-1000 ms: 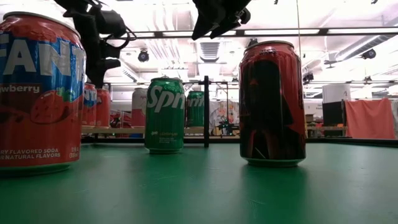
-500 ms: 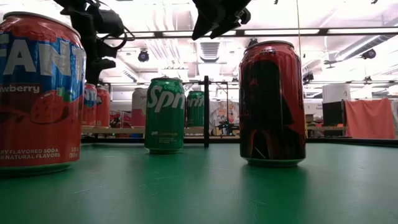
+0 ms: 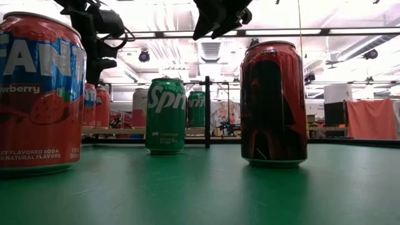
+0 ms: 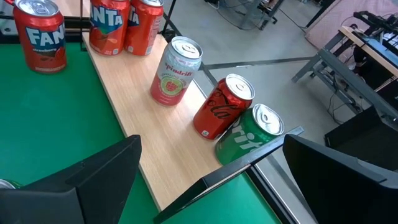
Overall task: Place canned beverage on shelf
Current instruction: Put the red soda can on the shelf aligned with the other red soda can, then put the green soda can on the shelf aligned with the other green soda can
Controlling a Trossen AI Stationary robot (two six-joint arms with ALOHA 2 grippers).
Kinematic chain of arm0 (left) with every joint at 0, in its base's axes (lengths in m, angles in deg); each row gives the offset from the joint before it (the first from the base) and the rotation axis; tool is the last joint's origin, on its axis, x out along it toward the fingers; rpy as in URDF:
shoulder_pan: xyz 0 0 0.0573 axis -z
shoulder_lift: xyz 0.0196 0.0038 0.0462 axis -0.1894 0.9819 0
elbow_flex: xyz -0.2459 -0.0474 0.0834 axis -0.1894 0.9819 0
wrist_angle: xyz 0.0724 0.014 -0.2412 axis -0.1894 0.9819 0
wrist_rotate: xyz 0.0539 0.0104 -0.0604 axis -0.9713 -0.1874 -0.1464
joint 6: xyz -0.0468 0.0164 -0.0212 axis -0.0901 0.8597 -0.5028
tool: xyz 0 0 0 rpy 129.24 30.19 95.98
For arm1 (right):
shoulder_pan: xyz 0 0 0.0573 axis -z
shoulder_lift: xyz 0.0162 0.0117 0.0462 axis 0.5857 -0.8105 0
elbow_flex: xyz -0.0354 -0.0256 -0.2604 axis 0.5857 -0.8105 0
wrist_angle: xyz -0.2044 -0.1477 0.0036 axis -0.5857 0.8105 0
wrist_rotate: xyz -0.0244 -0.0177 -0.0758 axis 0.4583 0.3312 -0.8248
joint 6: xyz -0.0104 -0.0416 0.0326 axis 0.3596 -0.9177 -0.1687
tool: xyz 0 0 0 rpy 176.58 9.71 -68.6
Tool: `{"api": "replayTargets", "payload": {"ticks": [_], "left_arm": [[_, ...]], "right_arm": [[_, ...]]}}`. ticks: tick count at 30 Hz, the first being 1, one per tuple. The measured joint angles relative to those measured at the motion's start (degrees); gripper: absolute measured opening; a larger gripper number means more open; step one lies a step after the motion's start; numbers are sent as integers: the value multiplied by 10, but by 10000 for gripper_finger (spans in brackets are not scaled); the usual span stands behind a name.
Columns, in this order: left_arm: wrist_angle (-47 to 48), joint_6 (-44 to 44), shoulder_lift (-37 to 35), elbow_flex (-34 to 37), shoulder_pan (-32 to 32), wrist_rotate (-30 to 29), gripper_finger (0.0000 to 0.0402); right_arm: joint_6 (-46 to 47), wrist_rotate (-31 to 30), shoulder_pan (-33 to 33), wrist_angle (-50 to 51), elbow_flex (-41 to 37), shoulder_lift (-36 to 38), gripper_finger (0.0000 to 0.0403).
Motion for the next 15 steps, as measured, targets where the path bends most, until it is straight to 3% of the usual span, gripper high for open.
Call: {"api": "replayTargets", "payload": {"ticks": [9,12,15], "left_arm": [[-29,-1,-37,0,27,-1,0],[-55,-5,-79,0,71,-1,0],[-85,-22,-124,1,141,-2,0]], "right_arm": [[5,0,0,6,0,0,384],[16,7,0,16,0,0,384],[24,59,0,14,0,0,384]]}}
